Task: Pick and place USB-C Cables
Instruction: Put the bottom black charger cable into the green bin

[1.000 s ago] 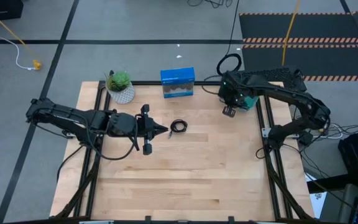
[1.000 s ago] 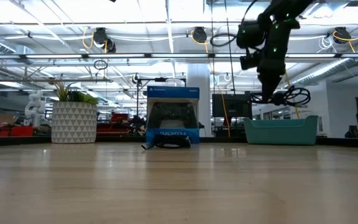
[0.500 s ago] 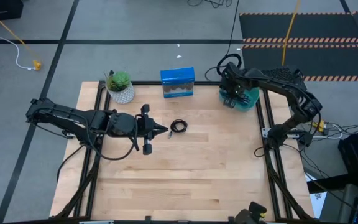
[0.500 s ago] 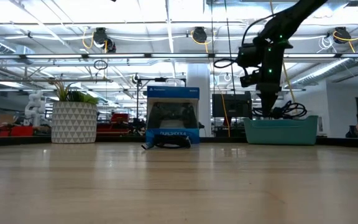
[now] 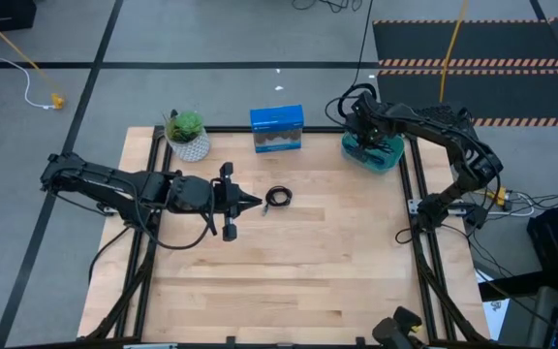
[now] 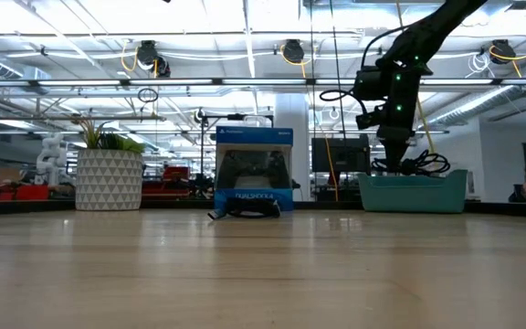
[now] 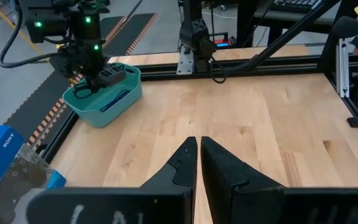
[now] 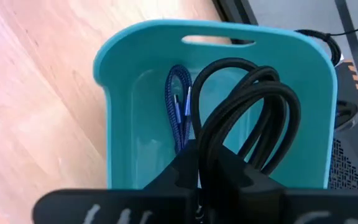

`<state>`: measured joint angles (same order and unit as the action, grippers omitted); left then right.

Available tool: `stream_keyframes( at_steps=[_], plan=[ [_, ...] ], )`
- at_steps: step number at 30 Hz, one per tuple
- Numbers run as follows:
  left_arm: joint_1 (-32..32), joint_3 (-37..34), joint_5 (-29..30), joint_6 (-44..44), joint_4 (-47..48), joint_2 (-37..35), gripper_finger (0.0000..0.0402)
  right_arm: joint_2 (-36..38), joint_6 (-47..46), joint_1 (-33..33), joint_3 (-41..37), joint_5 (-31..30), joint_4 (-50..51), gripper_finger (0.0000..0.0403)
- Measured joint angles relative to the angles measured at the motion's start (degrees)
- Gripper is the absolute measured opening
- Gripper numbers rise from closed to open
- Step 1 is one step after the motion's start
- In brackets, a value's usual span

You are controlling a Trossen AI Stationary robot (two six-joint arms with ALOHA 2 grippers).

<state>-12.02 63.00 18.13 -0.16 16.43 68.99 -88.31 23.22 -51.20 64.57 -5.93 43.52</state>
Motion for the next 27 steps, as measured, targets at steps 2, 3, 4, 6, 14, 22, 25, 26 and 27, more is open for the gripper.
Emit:
stream_keyframes(
  at_steps=[2, 3, 4, 6, 14, 22, 25, 26, 27],
  plan=[
    [-0.01, 0.0, 0.0, 0.0, 0.0, 0.0, 0.0026, 0.0, -0.31, 0.0, -0.92, 0.04, -1.33, 0.0011],
    [-0.01, 0.0, 0.0, 0.0, 0.0, 0.0, 0.0026, 0.0, -0.54, -0.06, -1.42, 0.06, -1.91, 0.0011],
    [-0.01, 0.0, 0.0, -0.01, 0.0, 0.0, 0.0026, 0.0, -0.72, -0.11, -1.89, 0.13, -2.4, 0.0011],
    [-0.01, 0.0, 0.0, -0.03, 0.0, 0.0, 0.0026, 0.0, -0.85, -0.11, -2.69, 0.09, -3.25, 0.0011],
    [-0.01, -0.02, 0.0, -0.09, 0.0, 0.0, 0.0026, 0.0, -0.03, -0.13, -5.81, 0.11, -6.6, 0.0011],
    [-0.01, -0.02, 0.0, -0.11, -0.02, 0.01, 0.0026, 0.0, 0.03, -0.15, -8.97, 0.09, -10.68, 0.0016],
    [-0.01, -0.02, 0.0, -0.1, -0.02, 0.0, 0.0026, 0.0, 0.03, -0.14, -9.91, 0.07, -12.51, 0.0032],
    [-0.01, -0.02, 0.0, -0.11, -0.02, 0.0, 0.0026, 0.0, 0.03, -0.15, -10.15, 0.04, -13.02, 0.0039],
    [-0.01, -0.02, 0.0, -0.11, -0.02, 0.02, 0.0026, 0.0, 0.03, -0.15, -10.27, 0.04, -13.28, 0.0045]
  ],
)
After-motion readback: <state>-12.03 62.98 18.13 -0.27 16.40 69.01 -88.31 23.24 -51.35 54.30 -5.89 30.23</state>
